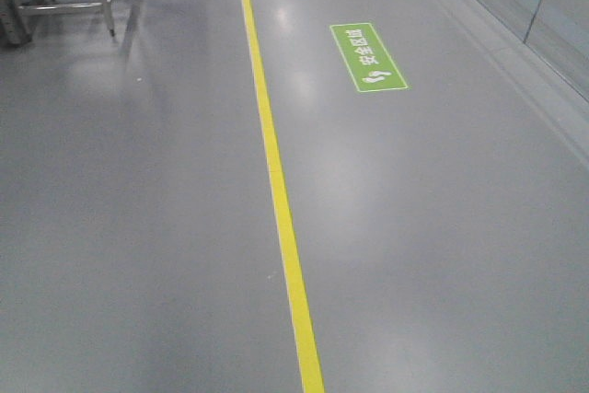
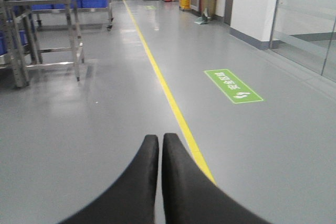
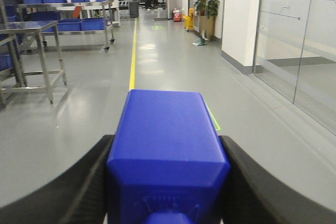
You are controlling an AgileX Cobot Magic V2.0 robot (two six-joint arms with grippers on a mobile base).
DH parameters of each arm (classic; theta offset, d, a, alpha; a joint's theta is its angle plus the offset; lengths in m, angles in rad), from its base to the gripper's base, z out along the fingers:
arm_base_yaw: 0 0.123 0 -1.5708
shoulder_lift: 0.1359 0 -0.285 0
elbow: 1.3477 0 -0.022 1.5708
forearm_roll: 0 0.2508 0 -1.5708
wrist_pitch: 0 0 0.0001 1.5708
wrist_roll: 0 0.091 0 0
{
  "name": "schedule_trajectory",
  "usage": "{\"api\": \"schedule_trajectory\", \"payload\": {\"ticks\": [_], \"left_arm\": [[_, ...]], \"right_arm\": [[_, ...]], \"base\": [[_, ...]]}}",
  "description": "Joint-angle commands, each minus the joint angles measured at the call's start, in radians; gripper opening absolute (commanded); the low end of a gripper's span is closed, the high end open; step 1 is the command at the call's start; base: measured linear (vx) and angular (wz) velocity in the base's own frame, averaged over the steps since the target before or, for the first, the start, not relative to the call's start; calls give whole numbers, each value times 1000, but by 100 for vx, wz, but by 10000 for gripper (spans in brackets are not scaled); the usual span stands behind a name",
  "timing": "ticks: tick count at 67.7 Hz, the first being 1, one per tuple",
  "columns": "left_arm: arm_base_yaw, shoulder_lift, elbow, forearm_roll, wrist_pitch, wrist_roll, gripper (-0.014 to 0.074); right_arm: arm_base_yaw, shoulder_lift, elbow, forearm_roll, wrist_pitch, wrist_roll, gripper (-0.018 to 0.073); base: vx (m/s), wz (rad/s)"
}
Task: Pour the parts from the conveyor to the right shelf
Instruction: 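Drive the base away from the conveyor carrying the block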
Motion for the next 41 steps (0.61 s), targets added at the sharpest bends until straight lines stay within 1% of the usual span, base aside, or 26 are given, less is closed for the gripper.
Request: {"api": "schedule_trajectory", "payload": {"ticks": [1, 10, 18, 41], "left_arm": [[-5, -5, -19, -1, -71, -7, -6], [-5, -5, -19, -1, -71, -7, -6], [-5, -5, -19, -1, -71, -7, -6], [-5, -5, -19, -1, -71, -7, -6]], "right_arm": [[-2, 12, -25, 4, -77, 0, -5], [-2, 12, -25, 4, -77, 0, -5], [-2, 12, -25, 4, -77, 0, -5], [-2, 12, -25, 4, -77, 0, -5]], "base": [[27, -28], [31, -17], [39, 1], [51, 23]]}}
